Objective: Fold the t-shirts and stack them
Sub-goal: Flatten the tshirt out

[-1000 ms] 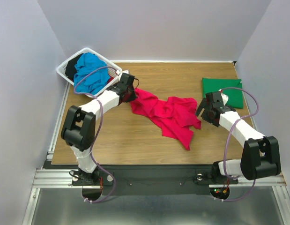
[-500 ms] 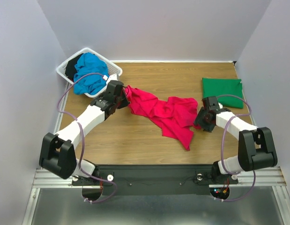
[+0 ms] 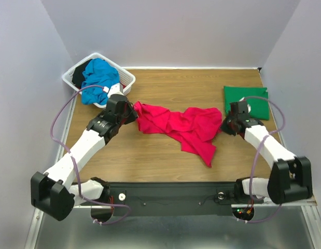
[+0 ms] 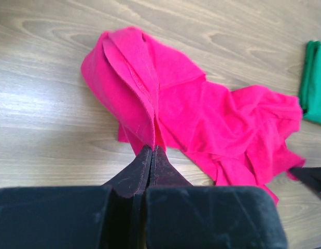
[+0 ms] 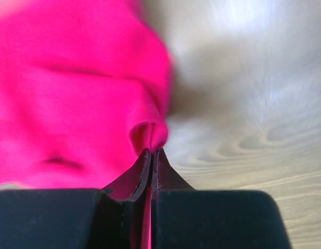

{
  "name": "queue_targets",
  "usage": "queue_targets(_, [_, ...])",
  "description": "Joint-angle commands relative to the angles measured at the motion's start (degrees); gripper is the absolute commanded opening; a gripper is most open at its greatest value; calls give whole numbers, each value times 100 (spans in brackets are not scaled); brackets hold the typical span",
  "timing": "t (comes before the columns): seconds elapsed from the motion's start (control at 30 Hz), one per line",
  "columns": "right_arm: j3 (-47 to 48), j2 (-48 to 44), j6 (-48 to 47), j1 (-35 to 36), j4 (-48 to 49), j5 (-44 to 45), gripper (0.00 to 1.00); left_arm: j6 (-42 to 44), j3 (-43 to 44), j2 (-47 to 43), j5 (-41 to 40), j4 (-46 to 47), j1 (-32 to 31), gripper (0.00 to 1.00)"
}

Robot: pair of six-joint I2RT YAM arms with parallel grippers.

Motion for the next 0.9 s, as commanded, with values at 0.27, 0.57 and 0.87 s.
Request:
queue_targets(0.27, [2359, -2267, -559, 5, -771, 1137, 0, 46, 515, -2136, -624, -548, -22, 0])
queue_targets(0.57, [4002, -2567, -770, 5, -1221, 2210, 0, 45, 1279, -3115, -1766, -1454, -22, 0])
queue_targets(0.87, [4802, -945, -849, -3, -1142, 2245, 0, -95, 368, -2335, -2303, -1288, 4, 0])
